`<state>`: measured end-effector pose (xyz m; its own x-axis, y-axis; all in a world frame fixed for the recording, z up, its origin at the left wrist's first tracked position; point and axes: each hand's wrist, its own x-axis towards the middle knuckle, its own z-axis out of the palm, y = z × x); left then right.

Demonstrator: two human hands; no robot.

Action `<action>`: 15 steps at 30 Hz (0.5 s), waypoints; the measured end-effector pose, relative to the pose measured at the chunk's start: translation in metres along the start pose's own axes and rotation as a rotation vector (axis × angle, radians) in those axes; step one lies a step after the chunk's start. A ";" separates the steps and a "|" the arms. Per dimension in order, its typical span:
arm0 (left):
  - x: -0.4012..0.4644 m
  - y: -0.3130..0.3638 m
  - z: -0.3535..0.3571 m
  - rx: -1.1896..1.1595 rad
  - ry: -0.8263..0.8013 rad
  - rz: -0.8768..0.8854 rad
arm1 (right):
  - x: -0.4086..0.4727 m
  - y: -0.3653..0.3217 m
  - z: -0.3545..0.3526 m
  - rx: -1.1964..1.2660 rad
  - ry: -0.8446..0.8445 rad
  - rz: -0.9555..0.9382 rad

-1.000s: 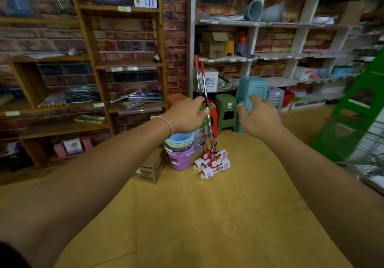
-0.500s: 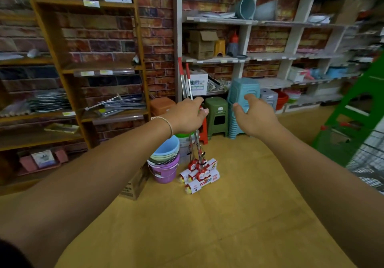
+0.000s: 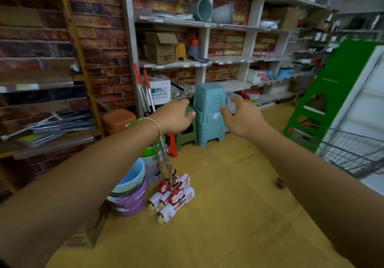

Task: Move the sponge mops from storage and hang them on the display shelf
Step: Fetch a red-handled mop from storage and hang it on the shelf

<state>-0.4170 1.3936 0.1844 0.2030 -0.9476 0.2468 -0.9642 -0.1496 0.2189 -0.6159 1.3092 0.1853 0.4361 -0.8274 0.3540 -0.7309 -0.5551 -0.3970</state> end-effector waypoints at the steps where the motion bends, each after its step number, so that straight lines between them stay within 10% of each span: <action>1: 0.017 -0.007 -0.002 -0.012 0.001 0.015 | 0.018 0.001 0.003 -0.009 0.002 0.019; 15: 0.187 -0.098 0.033 0.095 -0.012 0.082 | 0.179 0.046 0.068 -0.141 0.017 0.236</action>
<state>-0.2900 1.2217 0.1779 0.1211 -0.9610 0.2486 -0.9895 -0.0969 0.1075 -0.5358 1.1293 0.1724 0.2371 -0.9303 0.2800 -0.8779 -0.3285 -0.3484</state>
